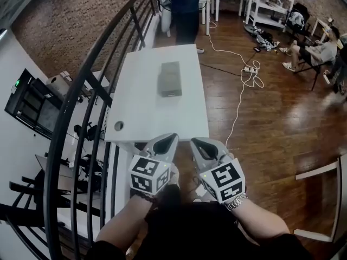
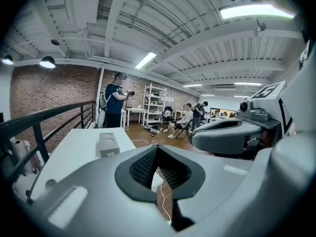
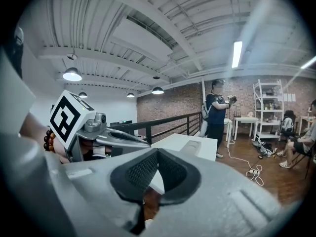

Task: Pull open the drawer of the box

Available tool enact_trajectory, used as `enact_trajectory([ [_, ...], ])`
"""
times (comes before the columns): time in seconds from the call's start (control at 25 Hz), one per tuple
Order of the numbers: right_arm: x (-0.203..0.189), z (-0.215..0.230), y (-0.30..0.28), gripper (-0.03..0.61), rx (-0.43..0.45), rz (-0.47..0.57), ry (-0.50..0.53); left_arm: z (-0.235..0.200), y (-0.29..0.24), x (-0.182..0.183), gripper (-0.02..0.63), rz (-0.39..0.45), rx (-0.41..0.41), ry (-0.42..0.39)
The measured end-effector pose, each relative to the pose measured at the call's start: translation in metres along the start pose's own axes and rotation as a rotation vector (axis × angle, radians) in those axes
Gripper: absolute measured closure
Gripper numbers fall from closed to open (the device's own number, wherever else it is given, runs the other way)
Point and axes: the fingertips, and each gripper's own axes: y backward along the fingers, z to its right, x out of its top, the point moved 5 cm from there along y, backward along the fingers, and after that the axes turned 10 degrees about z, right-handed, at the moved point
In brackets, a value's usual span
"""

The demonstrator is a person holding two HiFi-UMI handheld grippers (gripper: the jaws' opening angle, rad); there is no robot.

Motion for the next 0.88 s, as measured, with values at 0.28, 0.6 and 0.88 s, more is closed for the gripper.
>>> enact_trajectory([
  [0.28, -0.009, 0.02, -0.042, 0.588, -0.01, -0.035, 0.002, -0.045, -0.037, -0.013, 0.597, -0.016, 0.008, 0.08],
  [0.6, -0.015, 0.044, -0.103, 0.588, -0.033, -0.095, -0.018, -0.097, -0.087, -0.022, 0.597, -0.067, -0.015, 0.204],
  [0.88, -0.039, 0.069, -0.144, 0.588, -0.068, -0.154, -0.061, -0.136, -0.13, -0.054, 0.597, -0.144, -0.023, 0.374],
])
